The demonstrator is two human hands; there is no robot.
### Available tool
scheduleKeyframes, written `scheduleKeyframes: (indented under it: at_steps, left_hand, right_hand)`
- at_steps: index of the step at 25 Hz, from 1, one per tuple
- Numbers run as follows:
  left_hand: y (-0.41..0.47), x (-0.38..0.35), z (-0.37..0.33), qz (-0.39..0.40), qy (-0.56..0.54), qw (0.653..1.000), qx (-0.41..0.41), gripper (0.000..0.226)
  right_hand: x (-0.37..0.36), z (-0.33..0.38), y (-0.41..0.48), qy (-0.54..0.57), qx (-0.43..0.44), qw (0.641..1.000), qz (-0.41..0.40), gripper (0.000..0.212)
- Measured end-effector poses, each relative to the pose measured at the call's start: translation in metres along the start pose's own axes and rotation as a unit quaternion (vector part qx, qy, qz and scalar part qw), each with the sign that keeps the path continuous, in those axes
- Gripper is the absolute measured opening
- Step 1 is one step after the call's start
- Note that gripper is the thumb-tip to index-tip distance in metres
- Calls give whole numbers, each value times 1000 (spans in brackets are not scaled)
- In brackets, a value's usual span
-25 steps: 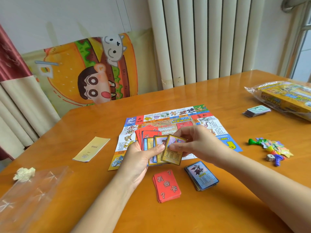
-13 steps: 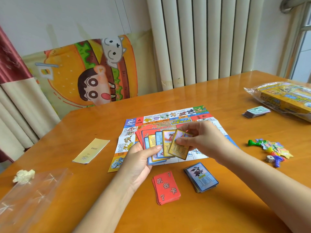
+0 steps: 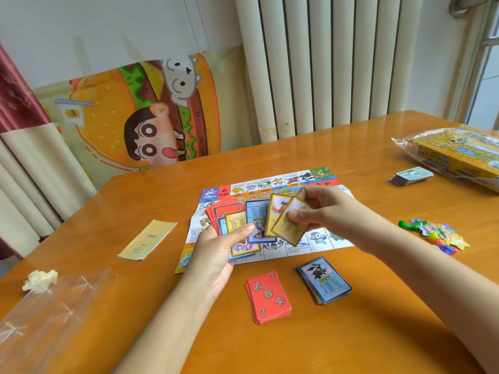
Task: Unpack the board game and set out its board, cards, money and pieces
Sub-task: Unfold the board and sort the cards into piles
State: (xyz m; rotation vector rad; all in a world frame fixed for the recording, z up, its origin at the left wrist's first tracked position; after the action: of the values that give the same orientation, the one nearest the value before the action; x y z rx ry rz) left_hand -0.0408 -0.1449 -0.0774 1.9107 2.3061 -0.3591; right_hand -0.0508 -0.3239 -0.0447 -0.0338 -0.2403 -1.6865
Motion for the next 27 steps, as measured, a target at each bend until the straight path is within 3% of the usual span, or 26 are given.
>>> scheduleKeyframes:
  at_steps: [4,7,10,15,20,27]
  left_hand:
    - [-2,-1,2,24,43,999,11,27]
    - [-10,-9,4,86,94,992,16,30]
    - [-17,-13,8,112,101,988,45,21]
    - [-16,-12,10,107,77,988,82,19]
    - [-10,-5,7,60,115,991,43,14]
    - [-15,-9,13,132,185,973,48,35]
  right_hand:
    - [9,11,0,21,33,999,-4,18]
    - [-1,16,-7,-71,83,992,66,22]
    - [-4,12,-7,-154,114,979,69,23]
    - [6,12,0,-30,81,996,20,20]
    - [18,18,3,-26,79,997,-10,19]
    - [0,10,-4,-61,96,988,105,24]
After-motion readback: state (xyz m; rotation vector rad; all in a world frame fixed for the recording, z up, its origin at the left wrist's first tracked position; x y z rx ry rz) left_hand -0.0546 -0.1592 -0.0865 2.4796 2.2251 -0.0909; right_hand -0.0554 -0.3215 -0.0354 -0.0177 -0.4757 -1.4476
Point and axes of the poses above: each hand's wrist, its own y-axis towards the middle knuckle, its own x-axis out of the back of the hand, z = x × y, the point moved 8 cm from there along y, towards the middle knuckle, and after that the axes turned 15 degrees about -z, right-handed, at the moved point
